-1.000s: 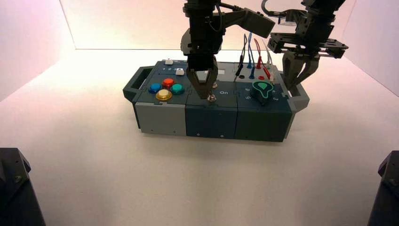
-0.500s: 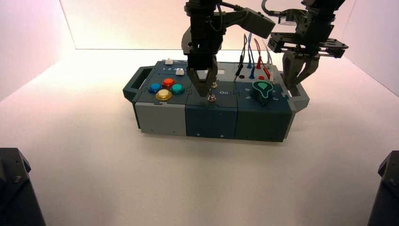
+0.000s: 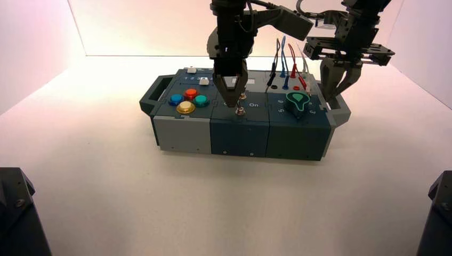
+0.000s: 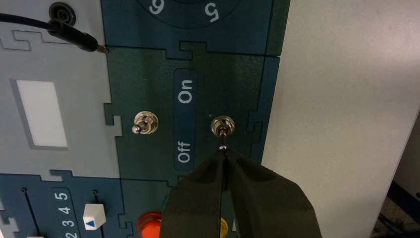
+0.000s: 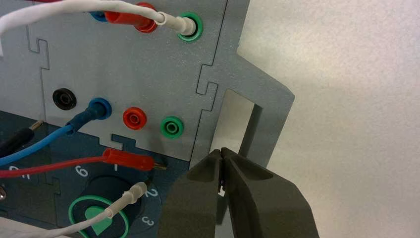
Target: Flip the bottom switch on with the left gripper.
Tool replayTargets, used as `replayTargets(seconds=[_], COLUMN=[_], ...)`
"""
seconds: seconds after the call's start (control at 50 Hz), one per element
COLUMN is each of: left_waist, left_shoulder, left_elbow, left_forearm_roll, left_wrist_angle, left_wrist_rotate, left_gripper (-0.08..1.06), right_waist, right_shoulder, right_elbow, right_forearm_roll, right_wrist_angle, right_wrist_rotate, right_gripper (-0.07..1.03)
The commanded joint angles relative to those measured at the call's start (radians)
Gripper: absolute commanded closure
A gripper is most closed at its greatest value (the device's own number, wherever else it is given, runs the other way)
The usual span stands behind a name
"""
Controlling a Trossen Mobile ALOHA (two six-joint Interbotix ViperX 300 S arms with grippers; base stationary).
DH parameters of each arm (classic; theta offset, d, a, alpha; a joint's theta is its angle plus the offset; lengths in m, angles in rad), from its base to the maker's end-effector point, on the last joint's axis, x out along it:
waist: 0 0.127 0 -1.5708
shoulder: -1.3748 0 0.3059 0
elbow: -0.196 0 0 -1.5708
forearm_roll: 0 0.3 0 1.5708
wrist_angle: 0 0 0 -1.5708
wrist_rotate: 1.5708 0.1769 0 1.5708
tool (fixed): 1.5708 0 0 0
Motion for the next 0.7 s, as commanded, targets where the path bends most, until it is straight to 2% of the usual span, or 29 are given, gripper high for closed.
replayTargets(seconds=[0.02,0.26,0.36,0.46,0.7], left_waist=[-0.014,-0.087,-0.087,-0.081,-0.005], left_shoulder=[-0.014,0.075,0.091,0.066,-0.089], left_elbow=[-0.04,-0.147,-0.153,-0.137,-0.003], left_forearm_roll=[-0.006,-0.014,-0.015,-0.008,-0.006], left_wrist_angle=[-0.005,0.025,0.032,0.035,0.025], left_wrist_rotate=[0.002,0.002,-0.003,-0.011,-0.031], left_gripper=[1.01,1.01,1.01,1.01,1.01], right_waist=[0.002,0.002,0.002,0.002,0.002], right_shoulder=[-0.015,-0.011,-0.008,-0.008,-0.009], right_elbow=[-0.023,-0.023,-0.021,-0.023,-0.026], right_forearm_roll=[0.002,0.002,0.002,0.002,0.003], right_wrist_angle=[0.0,0.002,0.006,0.006,0.008], right_wrist_rotate=[-0.002,-0.002,-0.002,-0.002,-0.002], right_gripper=[0.98,0.98,0.98,0.98,0.98])
